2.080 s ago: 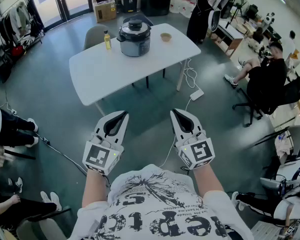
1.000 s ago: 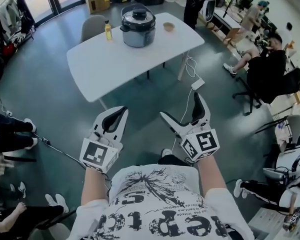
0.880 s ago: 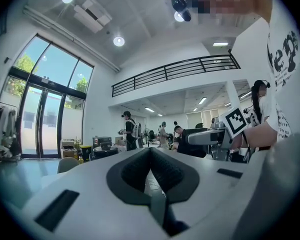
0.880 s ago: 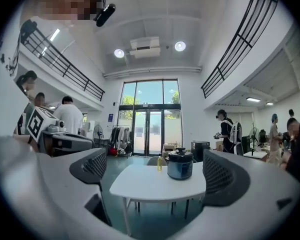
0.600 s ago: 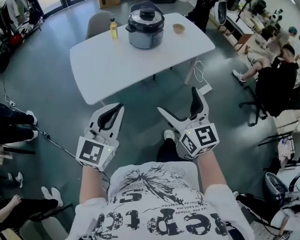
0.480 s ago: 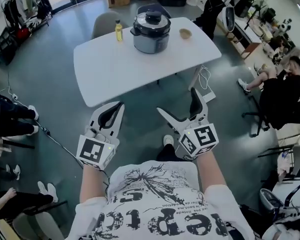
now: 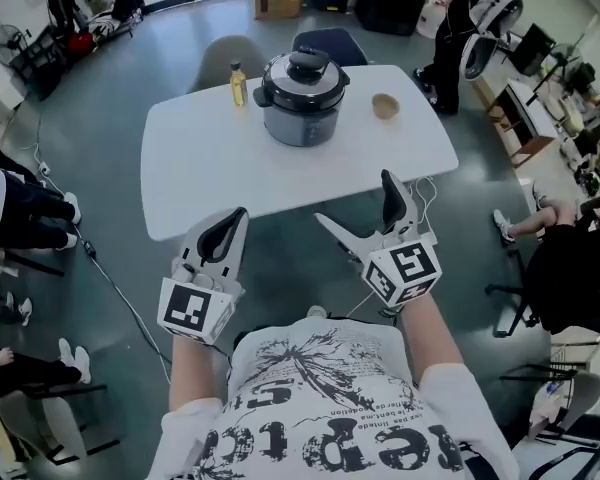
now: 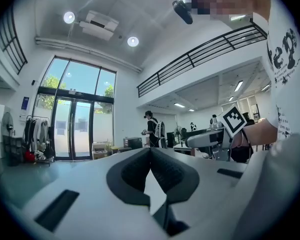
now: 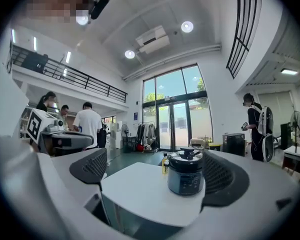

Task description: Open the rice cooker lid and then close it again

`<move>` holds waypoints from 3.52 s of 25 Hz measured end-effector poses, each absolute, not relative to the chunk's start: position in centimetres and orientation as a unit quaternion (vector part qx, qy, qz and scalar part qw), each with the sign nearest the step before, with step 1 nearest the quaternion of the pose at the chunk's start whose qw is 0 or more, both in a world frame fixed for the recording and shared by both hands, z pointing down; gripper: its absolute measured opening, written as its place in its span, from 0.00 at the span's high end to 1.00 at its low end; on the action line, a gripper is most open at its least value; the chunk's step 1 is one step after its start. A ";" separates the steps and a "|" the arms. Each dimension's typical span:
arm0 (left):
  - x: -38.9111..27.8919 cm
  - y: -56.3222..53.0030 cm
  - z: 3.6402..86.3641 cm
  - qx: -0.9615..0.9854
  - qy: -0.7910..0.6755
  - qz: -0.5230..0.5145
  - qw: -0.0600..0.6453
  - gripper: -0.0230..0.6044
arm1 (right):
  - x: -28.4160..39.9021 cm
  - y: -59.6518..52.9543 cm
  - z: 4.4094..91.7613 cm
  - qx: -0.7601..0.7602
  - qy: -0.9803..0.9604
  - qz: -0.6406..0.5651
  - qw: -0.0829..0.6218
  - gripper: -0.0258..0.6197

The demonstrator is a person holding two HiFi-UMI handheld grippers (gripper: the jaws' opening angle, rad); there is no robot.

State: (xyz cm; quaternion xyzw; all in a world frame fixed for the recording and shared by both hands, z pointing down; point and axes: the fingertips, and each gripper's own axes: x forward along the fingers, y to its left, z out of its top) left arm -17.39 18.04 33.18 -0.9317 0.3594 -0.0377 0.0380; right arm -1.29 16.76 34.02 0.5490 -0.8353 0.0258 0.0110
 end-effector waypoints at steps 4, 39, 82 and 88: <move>-14.6 15.7 33.8 -0.922 0.383 -0.047 0.027 0.94 | 0.9 12.6 34.8 0.520 -0.853 0.034 0.037 0.04; -6.4 -24.5 35.9 -0.910 0.412 -0.036 0.005 0.94 | 4.9 -30.8 43.9 0.373 -0.855 0.114 0.341 0.13; -5.5 -25.5 35.1 -0.892 0.446 -0.057 0.032 0.94 | 3.6 -33.2 44.7 0.259 -0.833 0.177 0.456 0.51; -4.3 -24.9 34.5 -0.891 0.450 -0.048 0.036 0.94 | 5.7 -31.7 43.7 0.263 -0.840 0.171 0.443 0.51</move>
